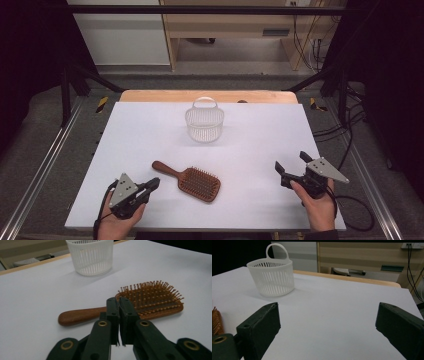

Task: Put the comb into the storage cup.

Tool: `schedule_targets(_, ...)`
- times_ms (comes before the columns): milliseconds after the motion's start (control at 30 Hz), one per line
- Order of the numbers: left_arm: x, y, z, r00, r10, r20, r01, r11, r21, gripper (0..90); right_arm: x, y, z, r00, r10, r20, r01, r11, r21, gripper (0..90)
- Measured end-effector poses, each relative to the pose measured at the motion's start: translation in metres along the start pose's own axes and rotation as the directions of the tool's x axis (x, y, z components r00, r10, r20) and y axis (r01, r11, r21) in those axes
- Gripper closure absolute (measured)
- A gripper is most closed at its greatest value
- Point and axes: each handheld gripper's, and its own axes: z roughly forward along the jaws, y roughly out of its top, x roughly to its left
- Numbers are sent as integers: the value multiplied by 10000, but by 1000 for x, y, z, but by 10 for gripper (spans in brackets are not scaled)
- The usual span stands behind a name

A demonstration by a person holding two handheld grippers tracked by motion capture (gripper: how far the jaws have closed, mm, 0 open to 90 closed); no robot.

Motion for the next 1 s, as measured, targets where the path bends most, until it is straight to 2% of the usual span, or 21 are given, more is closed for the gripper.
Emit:
schedule_targets(33, 0, 0, 0, 10000, 0, 0, 0, 10000, 0, 893, 0, 0, 0, 10000, 0, 0, 0, 10000, 0, 59)
schedule_targets(67, -10, 3, 7, 9993, 161, 323, -169, 9996, 225, 899, 1, 0, 1, 10000, -63, -27, 63, 10000, 30, 60)
schedule_targets(100, -10, 3, 7, 9993, 161, 323, -169, 9996, 225, 900, 1, 0, 1, 10000, -63, -27, 63, 10000, 30, 60)
schedule_targets(133, -22, 5, 16, 9957, 470, 796, -523, 9965, 656, 900, 2, 0, 2, 9999, -102, -55, 103, 9999, 78, 62)
schedule_targets(167, -22, 5, 16, 9957, 470, 796, -523, 9965, 656, 900, 2, 0, 2, 9999, -102, -55, 103, 9999, 78, 62)
schedule_targets(200, -37, 5, 28, 9880, 896, 1255, -1033, 9888, 1076, 900, 3, 0, 3, 9999, -137, -51, 137, 9999, 85, 63)
schedule_targets(300, -58, 4, 44, 9727, 1419, 1835, -1731, 9707, 1667, 900, 3, -1, 4, 9997, -217, -60, 217, 9996, 164, 64)
schedule_targets(333, -65, 3, 50, 9678, 1533, 1997, -1905, 9645, 1828, 900, 4, -1, 3, 9997, -226, -58, 227, 9996, 171, 65)
schedule_targets(367, -65, 3, 50, 9678, 1533, 1997, -1905, 9645, 1828, 900, 4, -1, 3, 9997, -237, -66, 238, 9996, 158, 67)
schedule_targets(400, -70, 3, 54, 9629, 1704, 2092, -2114, 9583, 1921, 900, 4, -1, 3, 9997, -241, -75, 242, 9996, 157, 67)
schedule_targets(433, -77, 4, 63, 9564, 1820, 2286, -2317, 9489, 2141, 900, 4, -1, 3, 9996, -275, -72, 276, 9995, 174, 67)
schedule_targets(467, -77, 4, 63, 9564, 1820, 2286, -2317, 9489, 2141, 900, 4, -1, 3, 9996, -275, -72, 276, 9995, 174, 67)
schedule_targets(500, -81, 5, 68, 9533, 1822, 2408, -2371, 9455, 2233, 900, 4, -1, 4, 9996, -267, -86, 269, 9995, 176, 68)
schedule_targets(533, -84, 5, 75, 9494, 1897, 2504, -2502, 9386, 2374, 900, 4, -1, 4, 9996, -265, -101, 267, 9995, 183, 68)
schedule_targets(700, -88, 9, 87, 9499, 1832, 2531, -2442, 9407, 2354, 900, 4, -2, 5, 9995, -265, -156, 269, 9992, 297, 72)
schedule_targets(733, -91, 11, 90, 9513, 1934, 2399, -2513, 9375, 2408, 900, 4, -2, 5, 9995, -278, -150, 282, 9991, 303, 72)
schedule_targets(767, -91, 12, 92, 9526, 1984, 2307, -2532, 9373, 2395, 900, 4, -2, 5, 9995, -275, -152, 280, 9991, 310, 72)
schedule_targets(867, -91, 14, 98, 9567, 1899, 2207, -2424, 9393, 2428, 900, 4, -2, 5, 9995, -261, -178, 266, 9991, 316, 74)
schedule_targets(967, -89, 17, 102, 9593, 1912, 2080, -2409, 9382, 2485, 900, 4, -2, 6, 9995, -239, -226, 247, 9991, 337, 76)
schedule_targets(1000, -86, 20, 106, 9632, 1839, 1960, -2308, 9397, 2525, 900, 4, -2, 6, 9994, -244, -246, 252, 9991, 338, 77)
